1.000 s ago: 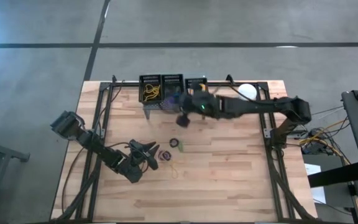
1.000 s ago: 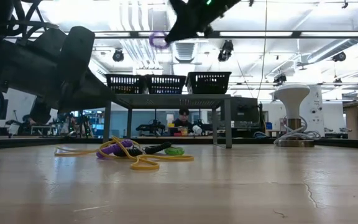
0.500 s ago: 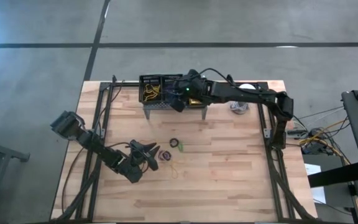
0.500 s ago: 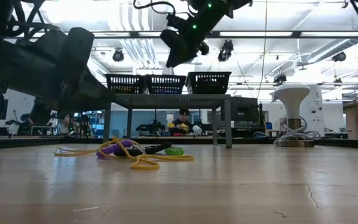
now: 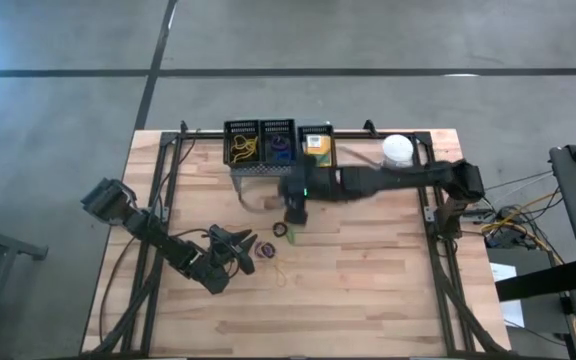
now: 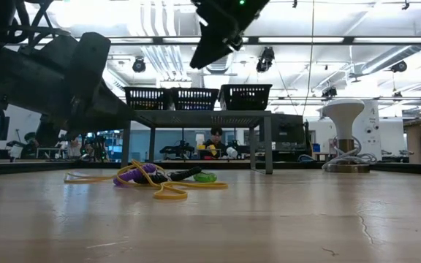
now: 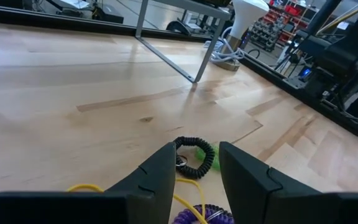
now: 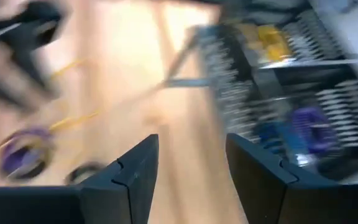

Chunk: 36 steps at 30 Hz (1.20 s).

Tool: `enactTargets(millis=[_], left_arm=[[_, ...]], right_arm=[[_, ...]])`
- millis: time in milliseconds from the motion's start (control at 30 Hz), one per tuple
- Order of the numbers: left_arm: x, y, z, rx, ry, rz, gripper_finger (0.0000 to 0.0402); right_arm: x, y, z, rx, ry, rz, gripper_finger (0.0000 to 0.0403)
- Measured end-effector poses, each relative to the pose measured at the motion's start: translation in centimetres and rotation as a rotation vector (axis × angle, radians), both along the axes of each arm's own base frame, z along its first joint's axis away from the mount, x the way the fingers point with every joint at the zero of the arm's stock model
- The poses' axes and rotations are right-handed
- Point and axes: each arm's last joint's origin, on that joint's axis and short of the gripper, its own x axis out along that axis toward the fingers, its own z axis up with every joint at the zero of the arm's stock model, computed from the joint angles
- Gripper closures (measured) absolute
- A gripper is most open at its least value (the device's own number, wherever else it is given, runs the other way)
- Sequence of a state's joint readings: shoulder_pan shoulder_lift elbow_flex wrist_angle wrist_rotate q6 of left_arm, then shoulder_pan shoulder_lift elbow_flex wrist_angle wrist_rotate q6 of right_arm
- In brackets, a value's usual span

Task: Pick & Place Office Desk Supplies
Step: Put the green spring keychain into the middle black bin on the shelf

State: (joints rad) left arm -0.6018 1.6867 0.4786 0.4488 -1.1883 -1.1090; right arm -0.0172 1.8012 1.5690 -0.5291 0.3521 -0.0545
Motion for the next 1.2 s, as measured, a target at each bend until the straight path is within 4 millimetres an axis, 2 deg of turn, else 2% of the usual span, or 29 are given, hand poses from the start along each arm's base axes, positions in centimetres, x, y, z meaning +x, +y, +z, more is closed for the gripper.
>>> enactTargets(millis=[133,233,333,467,567,667,767,900,1133,1200], left_arm=[[0.0,0.0,0.0,-0.009,-0.008,0.003,0.0274],[0.0,0.0,0.0,-0.013,-0.012,0.004,0.0274],[0.0,0.0,0.0,-0.013,-0.012,0.004,0.0274],[0.0,0.0,0.0,-0.012,-0.017,0.01,0.0274],[0.0,0.0,0.0,-0.011,-0.018,0.013,0.0274],[0.0,0.0,0.0,-0.012,-0.019,0.013,0.0274],[0.0,0.0,0.0,-0.013,-0.022,0.016,0.0274],[0.0,0.0,0.1,-0.013,-0.023,0.017,0.0274],[0.0,0.1,0.0,-0.01,-0.022,0.019,0.0274],[0.0,0.1,0.0,-0.01,-0.022,0.019,0.0274]], right_arm=[[-0.7,4.2,-3.8,0.064,0.097,0.104,0.0223],[-1.5,6.5,-7.1,0.14,0.143,0.108,0.0227],[-2.5,7.4,-10.0,0.214,0.164,0.039,0.0231],[-3.2,7.4,-13.8,0.282,0.113,-0.059,0.0238],[-3.1,7.2,-14.9,0.345,-0.012,-0.091,0.0243],[-3.4,6.6,-16.1,0.389,-0.061,-0.143,0.0247],[-3.4,6.0,-16.3,0.395,-0.126,-0.164,0.0251],[-3.6,5.6,-16.8,0.377,-0.131,-0.198,0.0258],[-2.7,5.6,-19.3,0.373,-0.108,-0.203,0.0271],[-2.3,5.7,-19.4,0.372,-0.105,-0.202,0.028]])
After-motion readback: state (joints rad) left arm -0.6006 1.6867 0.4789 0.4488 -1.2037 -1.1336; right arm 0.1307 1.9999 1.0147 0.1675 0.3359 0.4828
